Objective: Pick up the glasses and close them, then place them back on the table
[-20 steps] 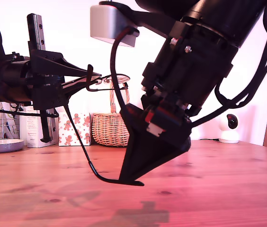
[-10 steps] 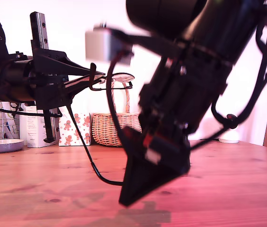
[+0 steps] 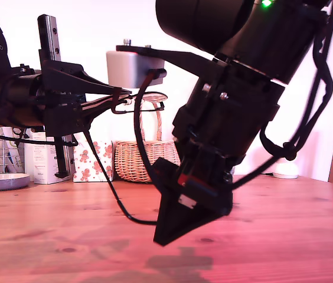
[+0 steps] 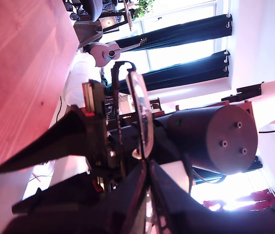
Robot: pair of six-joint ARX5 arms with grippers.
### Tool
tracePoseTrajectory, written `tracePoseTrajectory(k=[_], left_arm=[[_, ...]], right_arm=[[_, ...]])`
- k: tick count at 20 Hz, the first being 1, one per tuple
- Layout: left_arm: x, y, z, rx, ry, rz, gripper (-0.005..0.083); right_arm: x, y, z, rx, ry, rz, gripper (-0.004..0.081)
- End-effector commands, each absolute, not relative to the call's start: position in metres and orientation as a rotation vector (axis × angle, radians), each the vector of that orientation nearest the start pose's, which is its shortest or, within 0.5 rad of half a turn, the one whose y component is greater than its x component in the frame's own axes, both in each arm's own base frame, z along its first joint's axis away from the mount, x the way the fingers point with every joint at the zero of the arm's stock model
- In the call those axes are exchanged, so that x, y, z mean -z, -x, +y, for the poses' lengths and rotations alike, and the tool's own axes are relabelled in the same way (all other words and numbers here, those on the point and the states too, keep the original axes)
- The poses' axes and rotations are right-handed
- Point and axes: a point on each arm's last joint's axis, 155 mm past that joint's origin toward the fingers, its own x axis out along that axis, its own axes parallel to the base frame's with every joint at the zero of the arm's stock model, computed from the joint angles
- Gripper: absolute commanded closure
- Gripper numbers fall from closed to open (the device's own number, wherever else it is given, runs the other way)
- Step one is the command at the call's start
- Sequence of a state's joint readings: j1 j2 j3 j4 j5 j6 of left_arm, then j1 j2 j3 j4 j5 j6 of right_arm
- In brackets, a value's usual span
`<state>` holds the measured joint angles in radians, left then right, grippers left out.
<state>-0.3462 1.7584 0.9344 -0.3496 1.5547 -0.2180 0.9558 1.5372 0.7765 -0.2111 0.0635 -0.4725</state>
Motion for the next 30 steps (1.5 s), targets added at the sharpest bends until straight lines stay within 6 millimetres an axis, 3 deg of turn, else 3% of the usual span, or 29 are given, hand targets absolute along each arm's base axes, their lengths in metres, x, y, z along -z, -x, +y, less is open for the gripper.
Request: tracePoseTrajectory(k=[1,30], left_arm=[[-0.178,-0.219,-0.275,1.659,0.977,1.288,0.0795],[-0.178,-0.211,-0.280,1.676,0.965,1.307,0.0795]], right_arm=[[-0.038,-0.232,0.298,-1.003,0.901,0.659,0.0349],[-0.086,-0.304,0.288,-0.687,0.893,0.442,0.0349]])
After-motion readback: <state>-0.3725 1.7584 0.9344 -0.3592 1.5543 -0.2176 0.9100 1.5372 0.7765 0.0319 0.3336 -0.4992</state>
